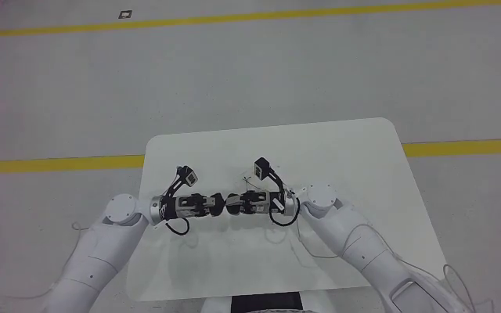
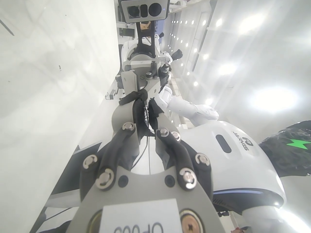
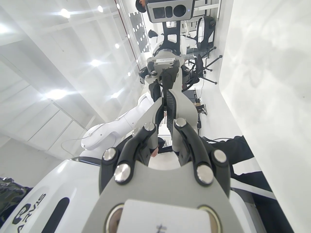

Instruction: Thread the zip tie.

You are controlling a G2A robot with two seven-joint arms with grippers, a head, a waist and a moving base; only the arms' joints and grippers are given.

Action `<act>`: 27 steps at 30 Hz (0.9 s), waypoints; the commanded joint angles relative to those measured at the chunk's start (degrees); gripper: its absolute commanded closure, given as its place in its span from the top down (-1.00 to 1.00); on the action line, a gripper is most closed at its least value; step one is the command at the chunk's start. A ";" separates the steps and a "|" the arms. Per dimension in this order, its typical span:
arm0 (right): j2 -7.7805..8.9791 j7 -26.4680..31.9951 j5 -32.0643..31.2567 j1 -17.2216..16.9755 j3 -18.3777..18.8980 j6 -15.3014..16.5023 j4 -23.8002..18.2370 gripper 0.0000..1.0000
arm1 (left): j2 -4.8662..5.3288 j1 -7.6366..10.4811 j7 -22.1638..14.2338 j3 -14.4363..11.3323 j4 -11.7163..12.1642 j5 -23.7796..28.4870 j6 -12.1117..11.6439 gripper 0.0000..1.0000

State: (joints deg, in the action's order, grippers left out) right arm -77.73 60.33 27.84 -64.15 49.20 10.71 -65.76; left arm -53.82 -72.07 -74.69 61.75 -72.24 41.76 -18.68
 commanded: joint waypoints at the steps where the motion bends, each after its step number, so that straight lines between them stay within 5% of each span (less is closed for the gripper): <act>1: -0.01 -0.04 0.14 -0.01 -0.03 0.07 0.03 -1.00 | -0.01 0.05 -0.04 -0.06 0.06 0.03 -0.06 -1.00; 7: -0.04 -0.19 0.38 -0.01 -0.11 0.08 0.07 -1.00 | 0.03 0.03 -0.40 -0.08 0.43 0.20 -0.35 -1.00; 8: -0.04 -0.19 0.33 0.00 -0.14 0.04 0.04 -0.68 | 0.04 0.01 -0.44 -0.05 0.49 0.28 -0.40 -1.00; 9: -0.03 -0.30 0.29 0.00 -0.13 0.02 0.02 1.00 | 0.06 -0.01 -0.47 -0.02 0.54 0.34 -0.45 -1.00; 27: 1.59 -3.70 -1.75 -2.43 4.48 1.42 -2.44 1.00 | 0.43 -0.82 0.18 1.17 -1.07 -1.37 -0.80 -1.00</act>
State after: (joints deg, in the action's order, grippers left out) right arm -76.13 56.61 26.05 -66.60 53.70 12.15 -68.22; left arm -53.39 -72.89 -74.47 62.92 -73.34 40.28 -19.48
